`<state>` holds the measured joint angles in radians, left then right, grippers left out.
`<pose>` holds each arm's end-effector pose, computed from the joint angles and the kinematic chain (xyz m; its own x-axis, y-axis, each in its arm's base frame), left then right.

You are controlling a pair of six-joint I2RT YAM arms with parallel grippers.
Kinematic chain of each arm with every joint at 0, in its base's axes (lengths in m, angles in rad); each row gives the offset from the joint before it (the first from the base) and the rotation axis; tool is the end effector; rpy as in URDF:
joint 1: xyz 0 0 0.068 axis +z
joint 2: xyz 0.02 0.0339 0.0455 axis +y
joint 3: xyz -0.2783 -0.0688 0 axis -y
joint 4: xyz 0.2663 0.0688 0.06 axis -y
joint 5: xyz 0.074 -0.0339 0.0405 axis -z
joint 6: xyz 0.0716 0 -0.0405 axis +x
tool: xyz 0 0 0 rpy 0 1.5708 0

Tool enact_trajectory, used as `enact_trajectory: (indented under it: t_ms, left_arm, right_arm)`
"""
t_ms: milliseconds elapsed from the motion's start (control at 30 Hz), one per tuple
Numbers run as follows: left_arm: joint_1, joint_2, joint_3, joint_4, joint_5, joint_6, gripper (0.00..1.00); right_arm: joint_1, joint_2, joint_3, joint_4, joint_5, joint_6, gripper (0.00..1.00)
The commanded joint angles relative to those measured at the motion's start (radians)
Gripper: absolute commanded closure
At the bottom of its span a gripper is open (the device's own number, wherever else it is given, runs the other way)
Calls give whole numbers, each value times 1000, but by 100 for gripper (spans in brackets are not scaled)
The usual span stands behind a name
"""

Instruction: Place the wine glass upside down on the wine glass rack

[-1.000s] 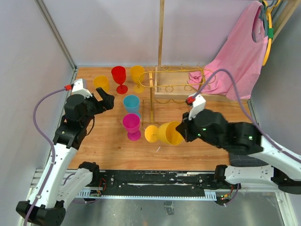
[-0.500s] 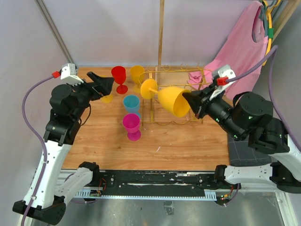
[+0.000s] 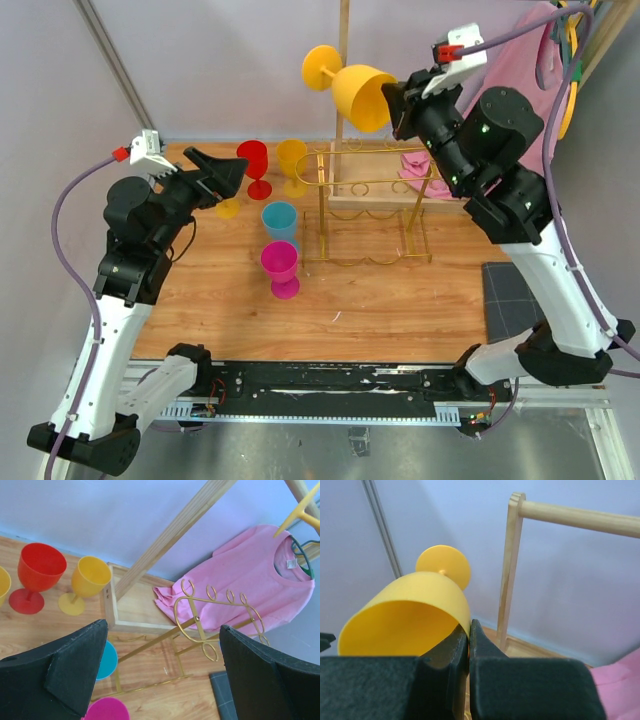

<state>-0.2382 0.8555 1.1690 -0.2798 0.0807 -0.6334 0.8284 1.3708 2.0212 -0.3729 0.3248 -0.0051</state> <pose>0.2101 -0.0569 0.4677 -0.1592 -0.5685 -0.8072 0.2720 0.7607 -0.5894 0.2039 0.1885 0.6341 0.1877 0.1974 -0.9622 -0.4899 0.8679 0.0825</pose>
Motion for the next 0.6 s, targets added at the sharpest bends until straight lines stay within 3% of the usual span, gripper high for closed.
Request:
enact_trajectory:
  t_ms: [0,167,400,567]
  left_arm:
    - [-3,-8,28,44,40,-14,2]
    - [-4,-4,22,91,91,-41,2]
    - [-3,26,11,222,209,-115,2]
    - [-3,59,6,377,329,-202,2]
  right_arm:
    - [-145,37,97,34,-310,157,99]
    - [-357,66,44,152,-656,419,99]
    - [-518,58,-189,482,-963,769,99]
    - [-553,78,-302,750,-1106,993,99]
